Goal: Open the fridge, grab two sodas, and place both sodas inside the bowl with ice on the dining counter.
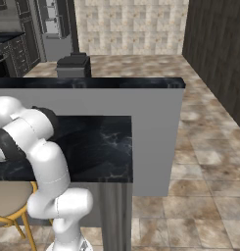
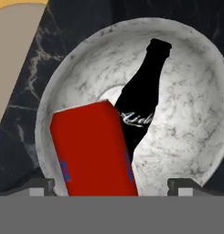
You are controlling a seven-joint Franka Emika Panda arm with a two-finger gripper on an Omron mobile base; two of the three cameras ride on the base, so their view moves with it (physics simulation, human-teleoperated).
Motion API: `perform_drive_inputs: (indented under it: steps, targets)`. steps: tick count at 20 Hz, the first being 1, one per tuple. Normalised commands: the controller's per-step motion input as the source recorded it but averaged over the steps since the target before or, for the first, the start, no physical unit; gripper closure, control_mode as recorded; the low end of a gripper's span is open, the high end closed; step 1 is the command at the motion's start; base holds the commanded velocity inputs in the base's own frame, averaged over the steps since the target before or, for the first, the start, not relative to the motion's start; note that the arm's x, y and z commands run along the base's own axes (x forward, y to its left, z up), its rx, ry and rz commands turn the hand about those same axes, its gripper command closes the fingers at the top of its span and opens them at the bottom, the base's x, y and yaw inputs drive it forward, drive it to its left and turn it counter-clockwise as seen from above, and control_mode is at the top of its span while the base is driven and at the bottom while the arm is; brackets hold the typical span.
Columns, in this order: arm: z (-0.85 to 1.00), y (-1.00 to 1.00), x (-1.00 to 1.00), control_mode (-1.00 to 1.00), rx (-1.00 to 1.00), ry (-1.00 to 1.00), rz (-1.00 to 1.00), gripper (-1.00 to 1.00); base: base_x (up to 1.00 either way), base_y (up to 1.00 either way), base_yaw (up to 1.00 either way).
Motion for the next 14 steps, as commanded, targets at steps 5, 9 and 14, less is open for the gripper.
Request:
perform_drive_inputs:
  steps: [5,9,14]
  targets:
    - [0.5,0.0,-0.06,-1.0,0.0,0.0,0.0,-1.0,0.0,0.0,0.0]
    - [0.41,-0.12,-0.27,-1.0,0.0,-0.06,-0.01,-1.0,0.0,0.0,0.0]
    - [0.17,-0.68,-0.45,-1.0,0.09,-0.13,-0.06,-1.0,0.0,0.0,0.0]
